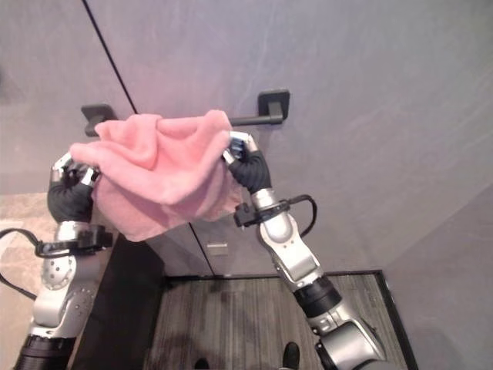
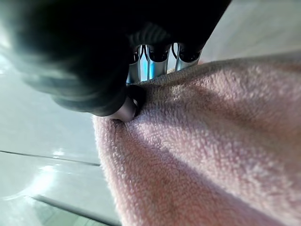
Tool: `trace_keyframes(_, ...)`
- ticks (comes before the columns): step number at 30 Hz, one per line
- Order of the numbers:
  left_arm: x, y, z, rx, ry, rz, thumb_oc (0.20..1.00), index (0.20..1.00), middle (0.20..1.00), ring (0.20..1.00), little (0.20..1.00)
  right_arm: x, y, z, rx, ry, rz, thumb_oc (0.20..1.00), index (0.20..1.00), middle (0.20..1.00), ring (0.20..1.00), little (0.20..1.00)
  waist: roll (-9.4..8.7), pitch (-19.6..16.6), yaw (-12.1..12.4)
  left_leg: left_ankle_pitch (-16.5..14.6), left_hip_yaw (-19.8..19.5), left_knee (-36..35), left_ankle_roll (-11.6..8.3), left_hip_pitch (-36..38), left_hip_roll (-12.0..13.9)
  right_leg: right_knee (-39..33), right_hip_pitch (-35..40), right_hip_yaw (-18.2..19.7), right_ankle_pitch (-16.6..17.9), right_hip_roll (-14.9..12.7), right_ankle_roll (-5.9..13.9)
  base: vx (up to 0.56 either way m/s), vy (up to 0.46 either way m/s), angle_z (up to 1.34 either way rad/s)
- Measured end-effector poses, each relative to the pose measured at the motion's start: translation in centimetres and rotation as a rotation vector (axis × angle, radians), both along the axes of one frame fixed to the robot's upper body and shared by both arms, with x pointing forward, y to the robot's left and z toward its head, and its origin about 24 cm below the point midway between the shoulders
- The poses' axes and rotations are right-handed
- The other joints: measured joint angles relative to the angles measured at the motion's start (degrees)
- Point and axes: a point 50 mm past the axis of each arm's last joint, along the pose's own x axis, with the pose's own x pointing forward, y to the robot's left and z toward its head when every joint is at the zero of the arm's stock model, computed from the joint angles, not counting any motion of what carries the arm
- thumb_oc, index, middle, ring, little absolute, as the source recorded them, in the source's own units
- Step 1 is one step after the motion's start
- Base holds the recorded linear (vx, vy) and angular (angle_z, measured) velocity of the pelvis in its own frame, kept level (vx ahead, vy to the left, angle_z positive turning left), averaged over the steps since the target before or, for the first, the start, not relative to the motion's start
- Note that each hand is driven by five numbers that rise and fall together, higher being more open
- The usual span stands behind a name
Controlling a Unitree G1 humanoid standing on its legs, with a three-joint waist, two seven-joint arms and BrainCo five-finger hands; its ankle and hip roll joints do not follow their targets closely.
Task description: Put brush and paste in cup on sink, flatten towel.
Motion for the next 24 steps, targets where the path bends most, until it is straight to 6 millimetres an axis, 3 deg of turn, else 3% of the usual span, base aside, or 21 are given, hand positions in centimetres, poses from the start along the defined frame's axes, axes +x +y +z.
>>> trace_keyframes(4,0.2,0.8,-2.4,0.006,0.117,0.02,0.2,0.2,0.2,0.2,0.2,-0.2,-0.3,-1.6,-0.028,0.05,-0.017,0.2,0.2,0.2,0.2,0.2,-0.04,0.0,-0.1,-0.2,0.2,0.0,0.26,0.1,0.0,0.0,0.0,0.0,0.0,0.0,0.01,0.0,0.0,0.0)
trace_keyframes(6,0.2,1.4,-4.0,0.003,0.199,0.046,0.2,0.2,0.2,0.2,0.2,-0.1,-0.8,-3.5,-0.051,0.128,-0.042,0.2,0.2,0.2,0.2,0.2,-0.18,-0.1,-0.2,-0.2,0.3,0.0,0.26,0.1,0.0,0.0,-0.1,0.1,-0.1,0.0,0.02,0.0,0.0,0.0)
trace_keyframes(10,-0.4,1.7,-4.9,0.004,0.243,0.056,0.2,0.2,0.2,0.2,0.2,0.0,-1.5,-5.1,-0.109,0.188,-0.074,0.2,0.2,0.2,0.2,0.2,-0.25,-0.1,-0.2,-0.3,0.6,-0.1,0.12,0.3,0.0,0.0,-0.1,0.3,-0.4,0.0,0.18,0.0,-0.003,-0.03)
trace_keyframes(14,-0.5,1.8,-5.4,0.008,0.271,0.062,0.2,0.2,0.2,0.2,0.2,0.1,-1.8,-5.2,-0.136,0.181,-0.084,0.2,0.2,0.2,0.2,0.2,-0.27,-0.1,-0.3,-0.3,0.7,0.0,0.13,0.3,0.0,0.0,-0.1,0.4,0.0,0.0,0.06,0.0,-0.003,-0.01)
trace_keyframes(15,-0.5,1.8,-5.4,0.01,0.275,0.062,0.382,0.382,0.382,0.382,0.382,0.1,-1.7,-5.2,-0.137,0.182,-0.084,0.379,0.379,0.379,0.379,0.379,-0.27,-0.1,-0.3,-0.3,0.7,0.0,0.13,0.3,0.0,0.0,-0.1,0.5,0.0,0.1,0.05,0.0,0.0,0.0)
trace_keyframes(16,-0.5,1.8,-5.4,0.014,0.275,0.063,0.448,0.448,0.448,0.448,0.448,0.1,-1.7,-5.2,-0.136,0.182,-0.084,0.485,0.485,0.485,0.485,0.485,-0.27,-0.1,-0.3,-0.3,0.8,0.0,0.14,0.4,0.0,0.0,-0.1,0.6,0.0,0.1,0.06,0.0,0.0,0.0)
trace_keyframes(18,-0.5,1.9,-5.6,0.025,0.282,0.068,0.47,0.47,0.47,0.47,0.47,0.1,-1.7,-5.2,-0.139,0.186,-0.085,0.504,0.504,0.504,0.504,0.504,-0.27,-0.1,-0.3,-0.4,0.8,0.0,0.16,0.4,0.0,0.0,-0.1,0.7,0.0,0.1,0.07,0.0,0.0,0.0)
trace_keyframes(21,-0.5,1.9,-5.6,0.025,0.286,0.07,0.677,0.677,0.677,0.677,0.677,0.1,-1.8,-5.2,-0.141,0.188,-0.086,0.555,0.555,0.555,0.555,0.555,-0.32,-0.2,-0.3,-0.4,0.9,0.0,0.16,0.5,0.0,0.0,0.0,0.8,0.0,0.1,0.07,0.0,-0.001,-0.01)
trace_keyframes(22,-0.5,2.0,-5.7,0.026,0.288,0.072,1.0,1.0,1.0,1.0,1.0,0.1,-1.8,-5.3,-0.143,0.191,-0.087,0.664,0.664,0.664,0.664,0.664,-0.32,-0.2,-0.3,-0.4,1.1,-0.1,0.15,0.6,0.0,0.0,0.0,0.8,0.0,0.1,0.08,-0.01,-0.003,-0.07)
trace_keyframes(23,-0.5,2.0,-5.8,0.027,0.293,0.074,1.0,1.0,1.0,1.0,1.0,0.2,-1.8,-5.4,-0.145,0.194,-0.087,0.881,0.881,0.881,0.881,0.881,-0.34,-0.2,-0.3,-0.4,1.3,-0.1,0.15,0.8,0.0,0.0,0.0,1.0,0.0,0.1,0.09,-0.01,-0.009,-0.08)
trace_keyframes(24,-0.5,2.0,-5.9,0.027,0.296,0.075,1.0,1.0,1.0,1.0,1.0,0.2,-1.8,-5.4,-0.146,0.197,-0.088,1.0,1.0,1.0,1.0,1.0,-0.36,-0.2,-0.3,-0.4,1.4,-0.1,0.15,0.9,0.0,0.0,0.0,1.0,0.0,0.1,0.1,-0.01,-0.012,-0.08)
